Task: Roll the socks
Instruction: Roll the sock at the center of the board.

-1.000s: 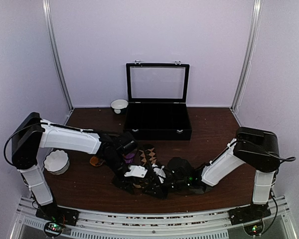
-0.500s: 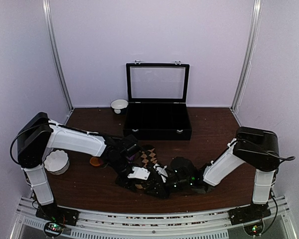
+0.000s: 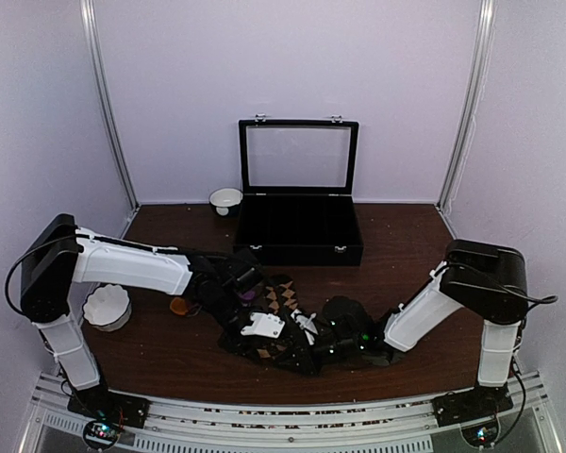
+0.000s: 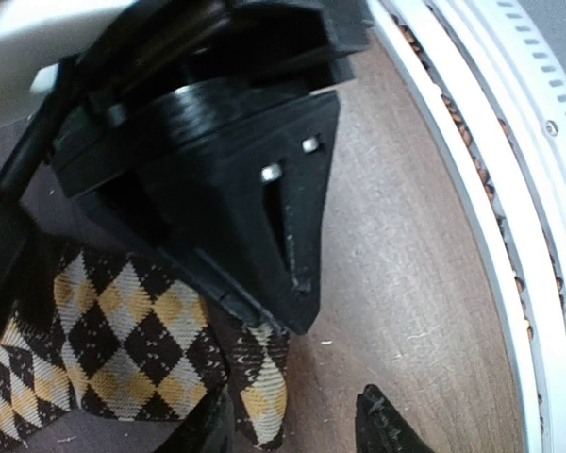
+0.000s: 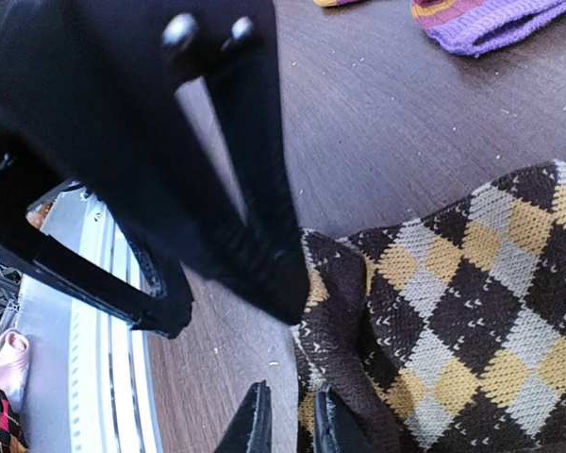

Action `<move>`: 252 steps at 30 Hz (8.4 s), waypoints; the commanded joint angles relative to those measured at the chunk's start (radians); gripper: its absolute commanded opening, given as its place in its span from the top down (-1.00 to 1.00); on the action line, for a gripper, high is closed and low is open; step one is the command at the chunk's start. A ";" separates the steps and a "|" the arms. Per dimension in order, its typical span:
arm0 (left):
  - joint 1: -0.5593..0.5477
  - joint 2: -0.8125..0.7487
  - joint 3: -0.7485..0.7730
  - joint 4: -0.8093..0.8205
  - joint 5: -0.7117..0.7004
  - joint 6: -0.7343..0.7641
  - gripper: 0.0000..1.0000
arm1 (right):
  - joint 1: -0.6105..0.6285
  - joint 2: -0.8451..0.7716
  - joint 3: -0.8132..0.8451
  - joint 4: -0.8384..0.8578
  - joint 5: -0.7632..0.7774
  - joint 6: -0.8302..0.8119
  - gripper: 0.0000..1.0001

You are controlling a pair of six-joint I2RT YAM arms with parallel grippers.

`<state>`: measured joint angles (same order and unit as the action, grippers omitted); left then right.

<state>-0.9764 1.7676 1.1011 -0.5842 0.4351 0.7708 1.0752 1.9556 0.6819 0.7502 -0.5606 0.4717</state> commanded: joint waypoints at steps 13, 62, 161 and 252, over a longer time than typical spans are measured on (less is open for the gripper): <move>-0.008 0.105 0.000 0.049 -0.062 0.019 0.19 | -0.005 0.065 -0.034 -0.130 -0.046 0.042 0.67; 0.171 0.453 0.365 -0.478 0.336 -0.223 1.00 | 0.430 -0.529 -0.203 -0.468 1.430 -0.127 -1.00; 0.033 0.007 -0.028 0.043 -0.031 0.008 0.12 | -0.067 0.095 0.026 -0.325 -0.023 0.067 1.00; 0.199 0.589 0.491 -0.614 0.397 -0.082 0.92 | 0.233 -0.197 -0.051 -0.115 0.485 -0.737 0.00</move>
<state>-0.7841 2.3196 1.5814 -1.2079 0.8906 0.6529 1.3476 1.7260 0.5961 0.6807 0.0635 -0.2131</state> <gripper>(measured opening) 0.044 0.514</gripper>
